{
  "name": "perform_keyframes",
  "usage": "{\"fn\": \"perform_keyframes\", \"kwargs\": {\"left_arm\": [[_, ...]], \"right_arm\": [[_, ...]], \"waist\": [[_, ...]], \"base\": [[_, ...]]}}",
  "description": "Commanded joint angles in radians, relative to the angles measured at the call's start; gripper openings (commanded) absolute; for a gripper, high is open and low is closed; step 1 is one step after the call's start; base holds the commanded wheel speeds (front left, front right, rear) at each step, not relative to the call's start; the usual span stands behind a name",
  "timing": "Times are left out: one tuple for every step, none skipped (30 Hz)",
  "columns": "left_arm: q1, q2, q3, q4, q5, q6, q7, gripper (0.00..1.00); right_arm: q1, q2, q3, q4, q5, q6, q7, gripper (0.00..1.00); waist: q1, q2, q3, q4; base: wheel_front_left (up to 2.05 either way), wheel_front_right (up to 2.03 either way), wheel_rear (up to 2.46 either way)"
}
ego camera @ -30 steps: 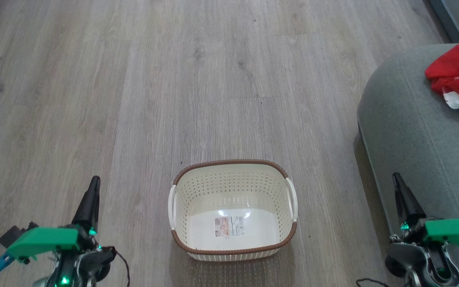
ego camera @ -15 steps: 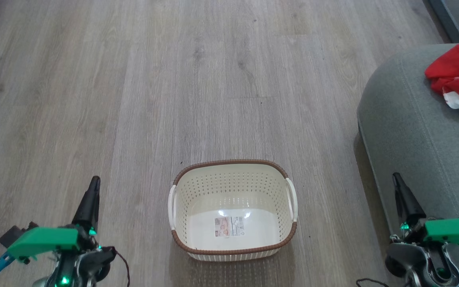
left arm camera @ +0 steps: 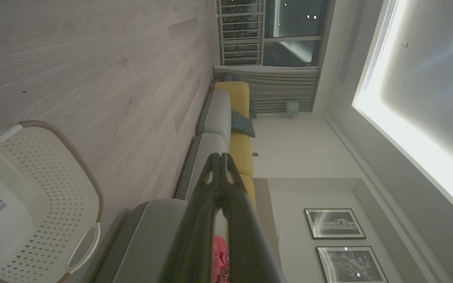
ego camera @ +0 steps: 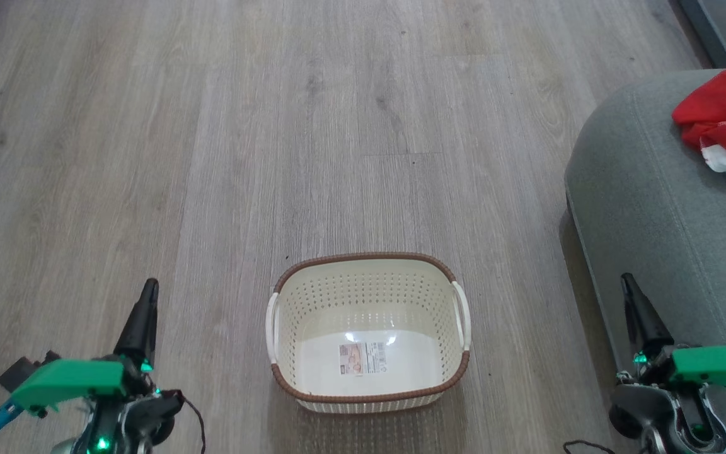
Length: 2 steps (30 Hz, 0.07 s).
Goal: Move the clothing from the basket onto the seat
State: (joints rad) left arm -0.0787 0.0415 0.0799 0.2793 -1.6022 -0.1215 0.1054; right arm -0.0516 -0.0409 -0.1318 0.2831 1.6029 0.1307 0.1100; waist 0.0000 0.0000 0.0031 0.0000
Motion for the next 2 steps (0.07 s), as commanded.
{"fn": "perform_keyframes", "kwargs": {"left_arm": [[-0.029, 0.009, 0.034, -0.034, -0.007, -0.009, 0.008, 0.00], [-0.029, 0.009, 0.034, -0.034, -0.007, -0.009, 0.008, 0.00]], "right_arm": [[-0.056, -0.009, 0.018, -0.038, 0.006, 0.000, 0.003, 0.00], [-0.056, -0.009, 0.018, -0.038, 0.006, 0.000, 0.003, 0.00]], "waist": [[0.0000, 0.0000, 0.000, 0.000], [0.0000, 0.0000, 0.000, 0.000]], "base": [[0.00, 0.00, 0.00], [0.00, 0.00, 0.00]]}}
